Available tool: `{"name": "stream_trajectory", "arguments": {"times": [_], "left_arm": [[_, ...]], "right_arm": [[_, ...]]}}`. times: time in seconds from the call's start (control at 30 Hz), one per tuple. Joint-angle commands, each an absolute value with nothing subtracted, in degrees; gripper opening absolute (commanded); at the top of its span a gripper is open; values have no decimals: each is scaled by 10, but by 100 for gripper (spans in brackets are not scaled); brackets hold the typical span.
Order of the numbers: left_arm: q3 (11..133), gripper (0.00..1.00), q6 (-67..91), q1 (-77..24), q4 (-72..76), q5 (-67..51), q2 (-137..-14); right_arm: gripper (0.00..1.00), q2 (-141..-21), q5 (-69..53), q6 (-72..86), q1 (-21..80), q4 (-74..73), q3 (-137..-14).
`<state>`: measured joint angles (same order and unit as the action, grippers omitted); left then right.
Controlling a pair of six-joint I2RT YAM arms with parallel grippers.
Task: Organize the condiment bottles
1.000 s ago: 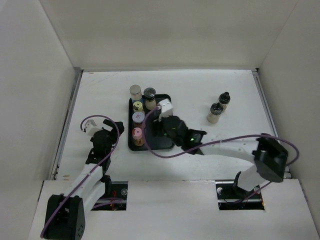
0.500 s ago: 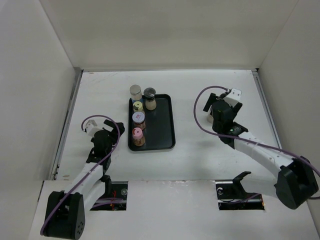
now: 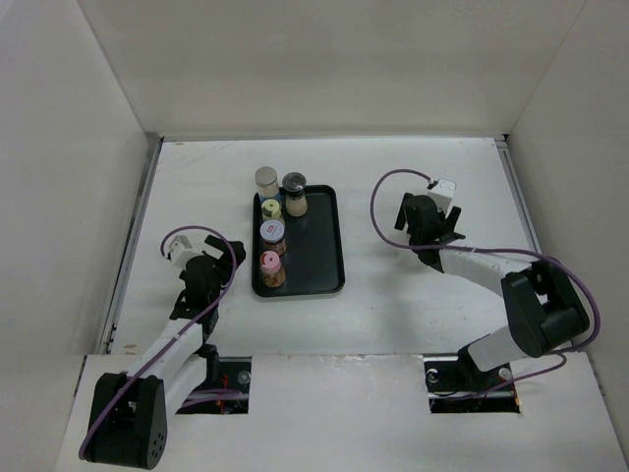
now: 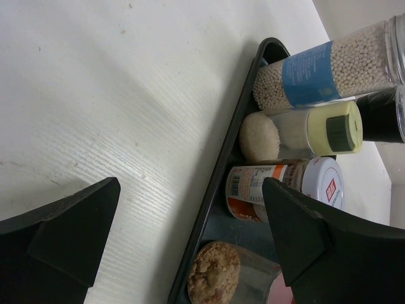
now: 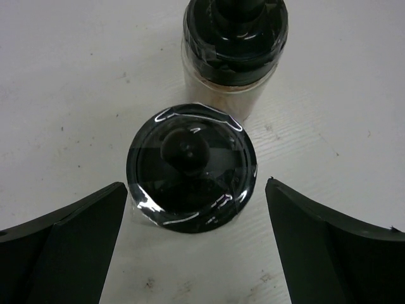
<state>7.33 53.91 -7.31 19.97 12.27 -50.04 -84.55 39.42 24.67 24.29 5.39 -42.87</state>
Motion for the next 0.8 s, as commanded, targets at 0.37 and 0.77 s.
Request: {"name": "stream_trajectory", "arguments": {"times": [0.37,0.77], "left_arm": [[76,100,544,-79,240,117,-526],[78,100,543,-80,241,122,-525]], "right_arm": [[70,-880,367,245,196,161,-464],[55,-785,372,194,343,188,-469]]}}
